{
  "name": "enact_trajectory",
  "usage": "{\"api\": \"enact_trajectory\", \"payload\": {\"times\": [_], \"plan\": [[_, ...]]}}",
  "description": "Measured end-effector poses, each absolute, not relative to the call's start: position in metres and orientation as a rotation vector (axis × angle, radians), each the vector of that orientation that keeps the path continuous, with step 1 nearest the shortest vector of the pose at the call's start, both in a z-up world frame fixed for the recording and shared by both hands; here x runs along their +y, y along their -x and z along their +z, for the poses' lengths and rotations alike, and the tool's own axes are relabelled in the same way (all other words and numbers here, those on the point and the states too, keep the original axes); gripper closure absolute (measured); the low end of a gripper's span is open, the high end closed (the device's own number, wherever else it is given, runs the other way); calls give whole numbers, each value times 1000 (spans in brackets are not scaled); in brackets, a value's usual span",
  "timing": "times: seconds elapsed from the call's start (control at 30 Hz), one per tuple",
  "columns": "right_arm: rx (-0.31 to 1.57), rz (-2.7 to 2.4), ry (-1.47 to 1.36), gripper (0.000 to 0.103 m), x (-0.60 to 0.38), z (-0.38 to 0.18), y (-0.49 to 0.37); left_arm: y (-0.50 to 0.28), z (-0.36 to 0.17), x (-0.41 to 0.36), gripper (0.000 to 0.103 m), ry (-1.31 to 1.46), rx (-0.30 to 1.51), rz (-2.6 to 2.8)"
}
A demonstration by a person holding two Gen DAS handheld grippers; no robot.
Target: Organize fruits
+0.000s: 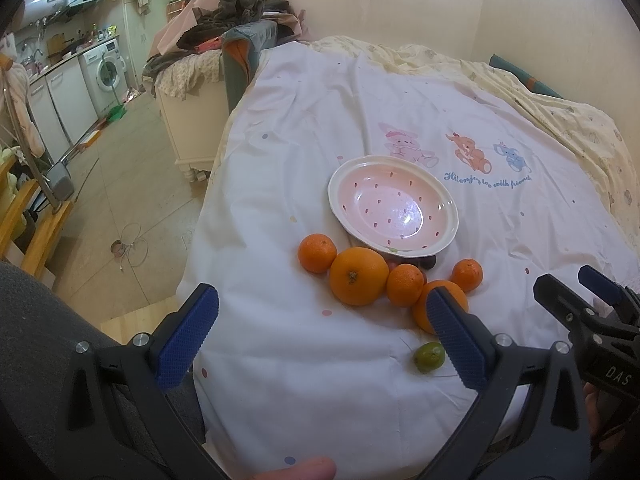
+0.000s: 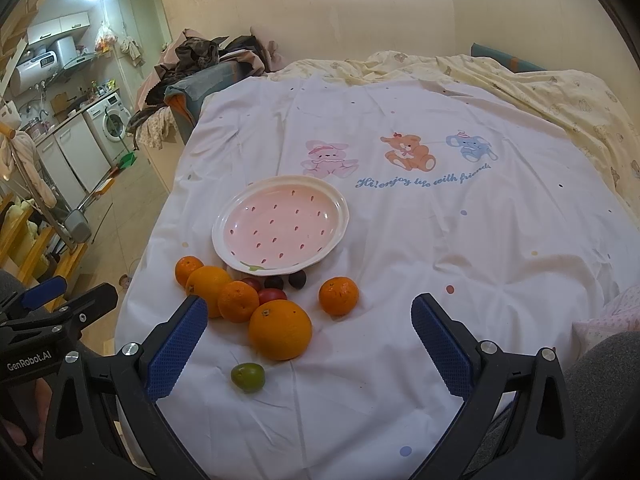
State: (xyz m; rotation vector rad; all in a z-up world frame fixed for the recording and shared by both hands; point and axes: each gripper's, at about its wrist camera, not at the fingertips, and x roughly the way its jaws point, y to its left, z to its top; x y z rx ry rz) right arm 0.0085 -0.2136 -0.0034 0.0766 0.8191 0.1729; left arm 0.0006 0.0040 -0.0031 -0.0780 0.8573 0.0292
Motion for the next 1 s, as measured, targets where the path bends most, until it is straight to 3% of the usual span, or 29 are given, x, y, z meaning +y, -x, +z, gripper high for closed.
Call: {"api": "enact_trajectory", "payload": {"times": [1.0], "plan": [[819, 174, -78, 0, -213, -3, -8, -1, -8, 6, 1, 79, 864, 27]]}}
